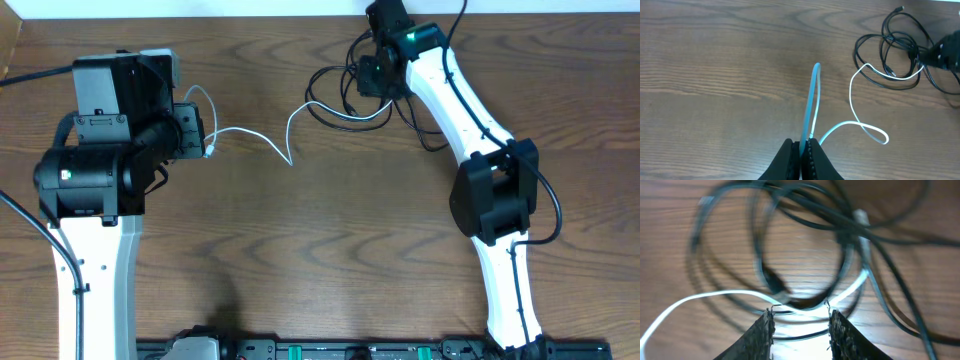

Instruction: Untangle cables

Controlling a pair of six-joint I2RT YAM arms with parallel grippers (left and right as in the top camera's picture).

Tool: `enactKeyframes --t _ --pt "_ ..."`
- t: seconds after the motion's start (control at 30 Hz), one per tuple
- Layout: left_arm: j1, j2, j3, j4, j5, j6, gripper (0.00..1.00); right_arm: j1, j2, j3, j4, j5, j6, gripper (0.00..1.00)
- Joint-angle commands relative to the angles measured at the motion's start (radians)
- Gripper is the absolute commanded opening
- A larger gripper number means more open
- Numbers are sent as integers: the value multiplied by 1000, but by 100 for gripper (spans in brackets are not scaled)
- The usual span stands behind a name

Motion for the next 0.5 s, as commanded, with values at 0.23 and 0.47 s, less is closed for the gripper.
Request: enactKeyframes --t 0.23,0.47 --pt "5 9 16 -2 -12 -10 7 -50 30 -135 97 27 119 30" --pt "5 23 16 -1 -12 -10 7 -49 31 -215 211 27 147 29"
